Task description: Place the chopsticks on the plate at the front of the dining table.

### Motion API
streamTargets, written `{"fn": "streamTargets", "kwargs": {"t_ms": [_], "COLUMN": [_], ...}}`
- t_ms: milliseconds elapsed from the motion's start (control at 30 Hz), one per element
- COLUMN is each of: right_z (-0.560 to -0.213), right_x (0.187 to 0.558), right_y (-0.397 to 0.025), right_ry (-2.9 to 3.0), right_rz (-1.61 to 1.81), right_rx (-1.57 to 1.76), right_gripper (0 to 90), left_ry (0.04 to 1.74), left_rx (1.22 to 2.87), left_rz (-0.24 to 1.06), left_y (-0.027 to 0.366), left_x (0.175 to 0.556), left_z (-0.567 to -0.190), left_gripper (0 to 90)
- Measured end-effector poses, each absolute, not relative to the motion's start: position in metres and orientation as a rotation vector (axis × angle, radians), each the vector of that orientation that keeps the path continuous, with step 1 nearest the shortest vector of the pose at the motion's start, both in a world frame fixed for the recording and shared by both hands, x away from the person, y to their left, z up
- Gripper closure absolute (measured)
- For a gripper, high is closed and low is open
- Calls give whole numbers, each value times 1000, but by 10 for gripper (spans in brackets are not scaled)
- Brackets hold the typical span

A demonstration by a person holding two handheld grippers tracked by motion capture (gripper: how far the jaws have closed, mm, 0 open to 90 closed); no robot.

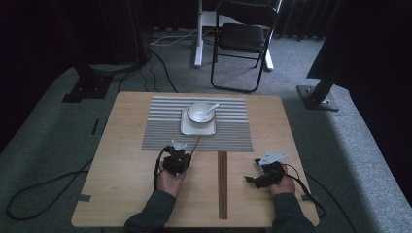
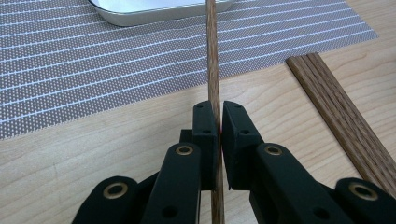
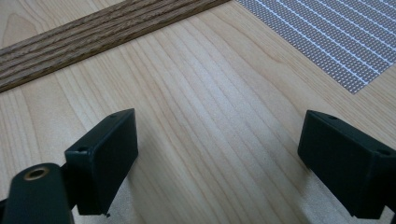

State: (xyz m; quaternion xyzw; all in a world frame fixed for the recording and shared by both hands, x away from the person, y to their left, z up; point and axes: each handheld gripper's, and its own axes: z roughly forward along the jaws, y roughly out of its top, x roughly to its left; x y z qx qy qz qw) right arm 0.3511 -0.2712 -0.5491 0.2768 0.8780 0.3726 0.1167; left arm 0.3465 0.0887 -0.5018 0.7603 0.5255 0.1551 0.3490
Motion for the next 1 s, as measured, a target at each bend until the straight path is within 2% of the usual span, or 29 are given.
{"fn": "streamTargets", "kwargs": {"t_ms": [1000], "right_z": [-549], "right_x": [351], "right_y": [-271], "right_ry": [2570], "right_rz": [1092], "right_rx": [811], "right_gripper": [116], "left_ry": [1377], "left_rx": [1955], "left_rz": [434], "left_y": [94], "left_x": [358], "left_z": [-496], "left_gripper": [844]}}
